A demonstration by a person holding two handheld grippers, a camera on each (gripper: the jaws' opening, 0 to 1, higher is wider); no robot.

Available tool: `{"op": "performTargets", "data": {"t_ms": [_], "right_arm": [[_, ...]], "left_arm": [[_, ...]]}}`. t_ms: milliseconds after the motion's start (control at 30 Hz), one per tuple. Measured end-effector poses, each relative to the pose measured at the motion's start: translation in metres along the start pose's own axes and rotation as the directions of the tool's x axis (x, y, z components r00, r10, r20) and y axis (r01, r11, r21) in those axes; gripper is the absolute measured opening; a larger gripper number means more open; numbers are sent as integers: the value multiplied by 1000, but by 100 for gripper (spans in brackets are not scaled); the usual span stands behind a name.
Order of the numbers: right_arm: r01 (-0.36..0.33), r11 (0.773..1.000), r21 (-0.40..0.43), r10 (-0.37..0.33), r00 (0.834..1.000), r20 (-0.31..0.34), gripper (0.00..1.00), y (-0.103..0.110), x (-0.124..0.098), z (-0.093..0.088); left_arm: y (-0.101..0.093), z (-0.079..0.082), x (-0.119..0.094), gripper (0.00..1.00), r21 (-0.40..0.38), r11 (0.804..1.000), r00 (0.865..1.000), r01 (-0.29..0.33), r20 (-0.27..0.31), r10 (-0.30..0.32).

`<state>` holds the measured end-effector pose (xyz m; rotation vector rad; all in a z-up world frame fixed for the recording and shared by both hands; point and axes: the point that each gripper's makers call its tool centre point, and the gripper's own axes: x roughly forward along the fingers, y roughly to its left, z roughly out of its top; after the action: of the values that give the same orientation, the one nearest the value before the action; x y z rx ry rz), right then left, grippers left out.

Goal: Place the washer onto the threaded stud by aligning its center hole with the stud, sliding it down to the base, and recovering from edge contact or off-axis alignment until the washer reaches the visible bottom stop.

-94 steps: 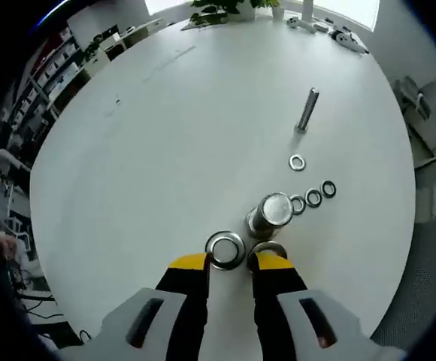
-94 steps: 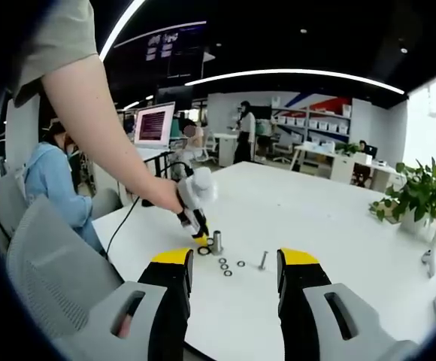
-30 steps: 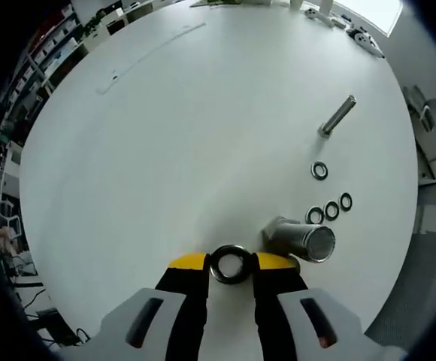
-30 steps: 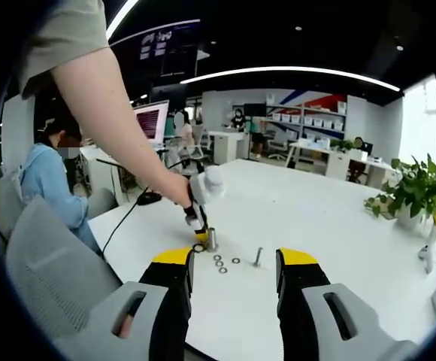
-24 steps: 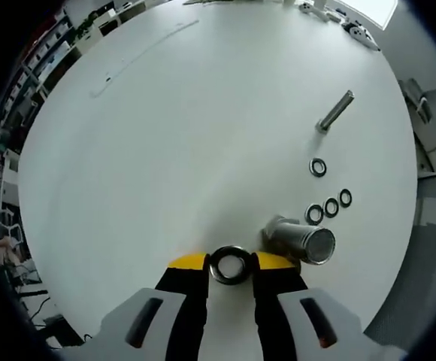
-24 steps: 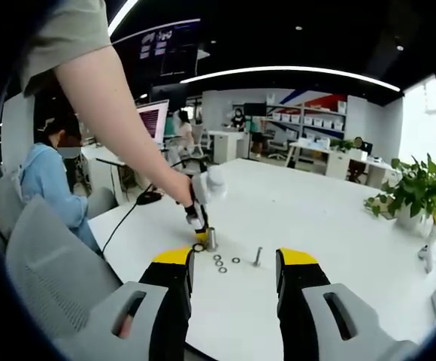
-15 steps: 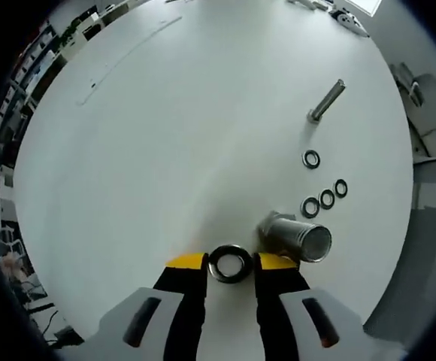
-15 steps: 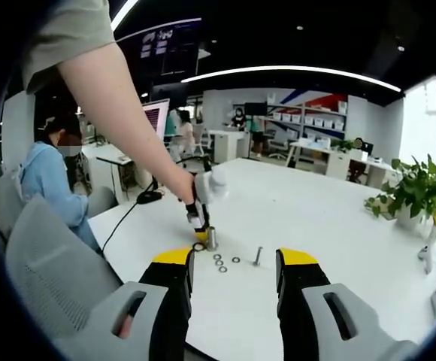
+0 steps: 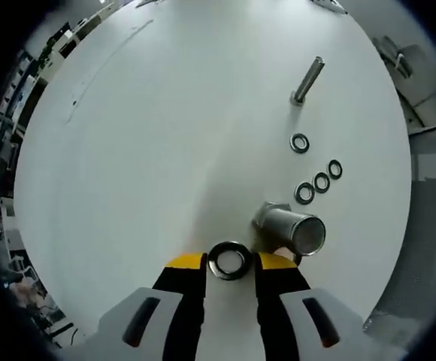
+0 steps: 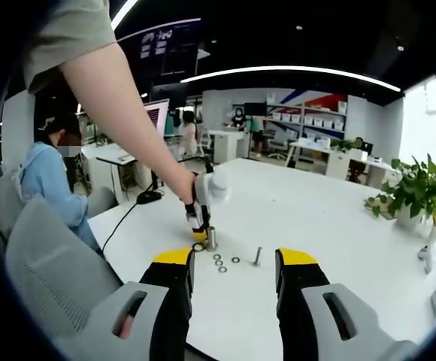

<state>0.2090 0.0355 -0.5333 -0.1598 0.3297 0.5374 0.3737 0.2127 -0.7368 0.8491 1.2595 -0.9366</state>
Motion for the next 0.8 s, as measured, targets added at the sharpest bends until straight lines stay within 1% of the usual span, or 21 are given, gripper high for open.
{"op": "performTargets", "data": {"t_ms": [100, 167, 267, 367, 433, 533, 633, 700, 800], "right_arm": [[0, 1000, 0, 0, 1000, 1, 45, 0, 0, 0], [0, 1000, 1, 0, 1000, 1, 45, 0, 0, 0], [0, 1000, 0, 0, 1000, 0, 45, 0, 0, 0], [1, 1000, -2, -1, 1000, -2, 45, 0, 0, 0], [1, 1000, 0, -1, 1000, -1, 45, -1, 0, 0], [5, 1000, 0, -5, 1000, -4, 45, -1, 0, -1], [4, 1000, -1, -4, 1000, -4, 45, -1, 0, -1], [3, 1000, -4, -3, 1000, -4, 45, 0, 0, -1], [4, 1000, -4, -4, 1000, -3, 45, -1, 0, -1]], "left_arm": [[0, 1, 0, 24, 2, 1000, 1000, -6, -19, 6], [0, 0, 0, 24, -7, 1000, 1000, -10, -25, 10], [1, -1, 0, 25, 0, 1000, 1000, -8, -27, 8], [1, -1, 0, 24, -12, 1000, 1000, -5, -22, 5], [1, -1, 0, 24, -16, 1000, 1000, -8, -25, 7], [1, -2, 1, 21, -49, 999, 999, -7, -35, 5], [1, -2, 1, 20, -52, 999, 999, -14, -37, 12], [0, -2, 0, 20, -59, 998, 999, -17, -31, 15], [1, -3, -1, 20, -89, 996, 1000, -16, 2, 16]]}}
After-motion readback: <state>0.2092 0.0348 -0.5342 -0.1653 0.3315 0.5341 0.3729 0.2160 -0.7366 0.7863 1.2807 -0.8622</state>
